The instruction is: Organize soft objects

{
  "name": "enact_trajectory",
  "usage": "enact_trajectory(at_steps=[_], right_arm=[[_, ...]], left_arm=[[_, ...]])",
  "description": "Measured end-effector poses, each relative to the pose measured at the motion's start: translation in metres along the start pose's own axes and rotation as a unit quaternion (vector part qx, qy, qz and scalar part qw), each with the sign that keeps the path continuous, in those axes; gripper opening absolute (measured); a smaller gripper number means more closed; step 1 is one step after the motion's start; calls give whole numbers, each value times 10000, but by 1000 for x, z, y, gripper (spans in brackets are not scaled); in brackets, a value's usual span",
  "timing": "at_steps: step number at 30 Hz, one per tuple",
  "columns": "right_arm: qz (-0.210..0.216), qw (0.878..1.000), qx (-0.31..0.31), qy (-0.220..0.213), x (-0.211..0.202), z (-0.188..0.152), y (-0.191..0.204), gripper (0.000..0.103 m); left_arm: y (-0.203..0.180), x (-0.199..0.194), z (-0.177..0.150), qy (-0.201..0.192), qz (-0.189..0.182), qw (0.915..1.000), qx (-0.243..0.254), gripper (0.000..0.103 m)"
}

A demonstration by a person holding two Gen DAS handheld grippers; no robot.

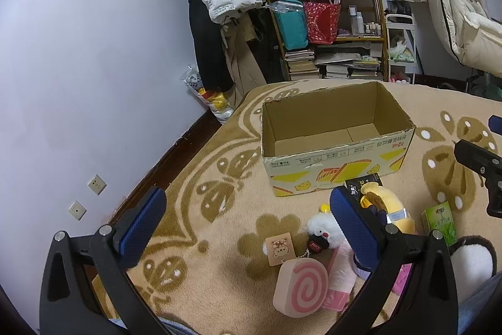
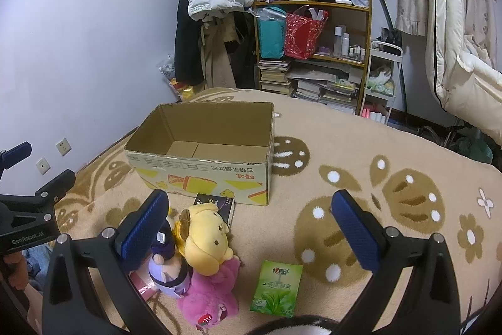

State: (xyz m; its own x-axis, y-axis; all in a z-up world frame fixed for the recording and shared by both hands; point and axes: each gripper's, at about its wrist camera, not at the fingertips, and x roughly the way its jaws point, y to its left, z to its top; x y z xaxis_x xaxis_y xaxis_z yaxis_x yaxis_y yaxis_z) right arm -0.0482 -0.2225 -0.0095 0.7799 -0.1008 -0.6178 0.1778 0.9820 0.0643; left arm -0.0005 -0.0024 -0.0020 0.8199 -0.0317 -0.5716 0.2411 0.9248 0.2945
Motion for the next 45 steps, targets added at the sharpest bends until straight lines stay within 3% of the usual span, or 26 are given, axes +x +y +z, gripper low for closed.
enact_trajectory(at_steps=[45], right_arm=[[-21,10000,-48,26,0,-1,1,103]], left_arm=[[2,7,-2,118,58,9999,32,103]])
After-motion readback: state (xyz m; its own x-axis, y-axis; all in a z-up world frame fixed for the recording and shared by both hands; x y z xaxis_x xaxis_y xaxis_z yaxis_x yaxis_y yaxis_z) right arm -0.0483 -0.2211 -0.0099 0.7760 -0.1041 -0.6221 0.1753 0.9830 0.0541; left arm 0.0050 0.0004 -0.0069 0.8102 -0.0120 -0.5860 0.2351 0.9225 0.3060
